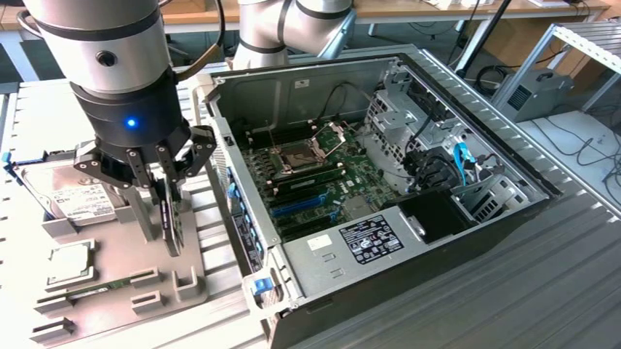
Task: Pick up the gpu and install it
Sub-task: 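Pick up the gpu and move the gpu toward the slot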
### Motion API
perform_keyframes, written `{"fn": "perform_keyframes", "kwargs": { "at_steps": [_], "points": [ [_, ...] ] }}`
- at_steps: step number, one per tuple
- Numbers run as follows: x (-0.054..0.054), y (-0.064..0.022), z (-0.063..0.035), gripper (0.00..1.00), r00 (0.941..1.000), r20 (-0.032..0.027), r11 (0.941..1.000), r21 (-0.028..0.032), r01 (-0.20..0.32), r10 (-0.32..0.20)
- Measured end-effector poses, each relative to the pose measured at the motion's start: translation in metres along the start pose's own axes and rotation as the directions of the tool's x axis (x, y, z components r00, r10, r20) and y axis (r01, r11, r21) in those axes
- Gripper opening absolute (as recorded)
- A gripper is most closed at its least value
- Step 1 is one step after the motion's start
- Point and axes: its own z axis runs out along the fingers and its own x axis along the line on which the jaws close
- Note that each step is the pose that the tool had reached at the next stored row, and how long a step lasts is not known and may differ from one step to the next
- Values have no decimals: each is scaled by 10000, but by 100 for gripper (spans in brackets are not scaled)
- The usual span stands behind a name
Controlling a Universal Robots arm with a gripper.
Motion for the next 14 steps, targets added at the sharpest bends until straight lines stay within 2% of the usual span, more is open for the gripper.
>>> {"fn": "perform_keyframes", "kwargs": {
  "at_steps": [14],
  "points": [
    [-1, 1, -31, 26, 10000, -1, 10000, 0, 0, 0]
  ]
}}
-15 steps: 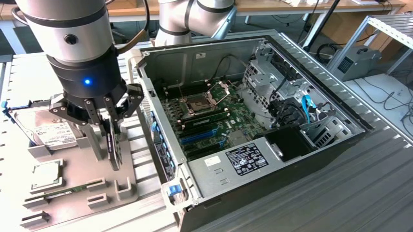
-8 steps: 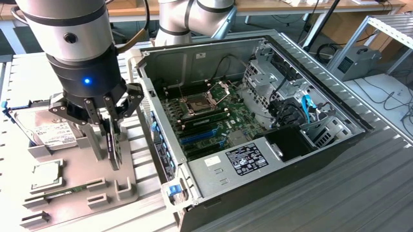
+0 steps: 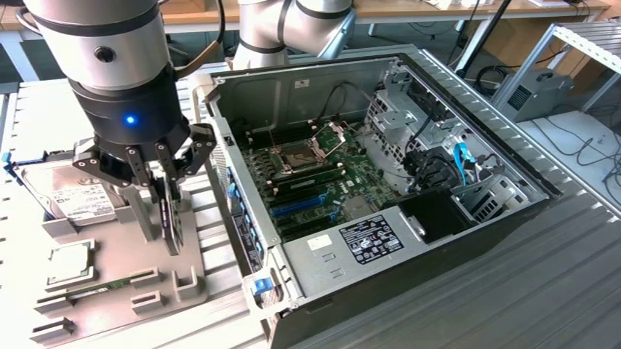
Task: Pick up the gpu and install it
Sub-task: 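Pick up the gpu and move the gpu toward the slot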
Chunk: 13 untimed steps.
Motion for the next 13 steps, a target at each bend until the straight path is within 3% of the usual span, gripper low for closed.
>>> {"fn": "perform_keyframes", "kwargs": {
  "at_steps": [13],
  "points": [
    [-1, 1, -39, 26, 10000, 1, 10000, 0, 0, 0]
  ]
}}
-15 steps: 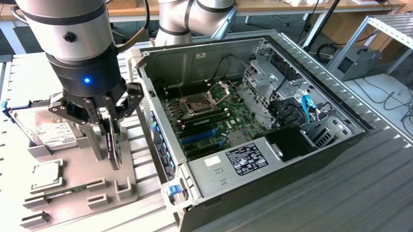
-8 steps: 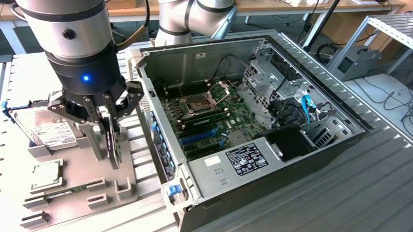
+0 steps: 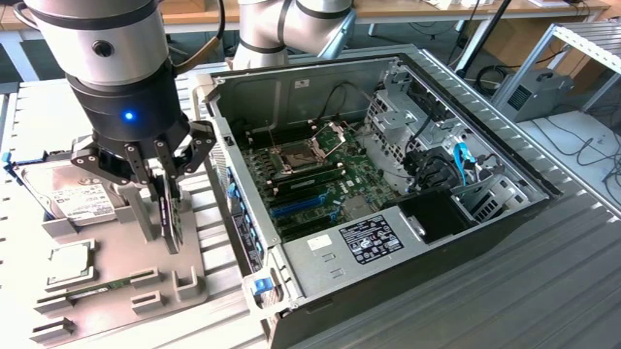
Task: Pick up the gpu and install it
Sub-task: 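Pick up the gpu and move the gpu toward the slot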
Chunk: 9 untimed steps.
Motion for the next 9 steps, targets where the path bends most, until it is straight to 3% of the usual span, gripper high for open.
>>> {"fn": "perform_keyframes", "kwargs": {
  "at_steps": [9],
  "points": [
    [-1, 1, -25, 26, 10000, 0, 10000, 0, 0, 0]
  ]
}}
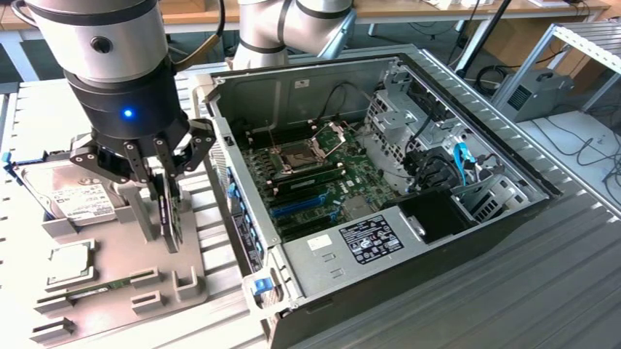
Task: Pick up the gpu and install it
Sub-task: 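Pick up the gpu and move the gpu toward the slot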
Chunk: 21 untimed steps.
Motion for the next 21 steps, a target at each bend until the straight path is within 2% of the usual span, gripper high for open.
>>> {"fn": "perform_keyframes", "kwargs": {
  "at_steps": [21],
  "points": [
    [-2, 2, -77, 26, 10000, 0, 10000, 0, 0, 0]
  ]
}}
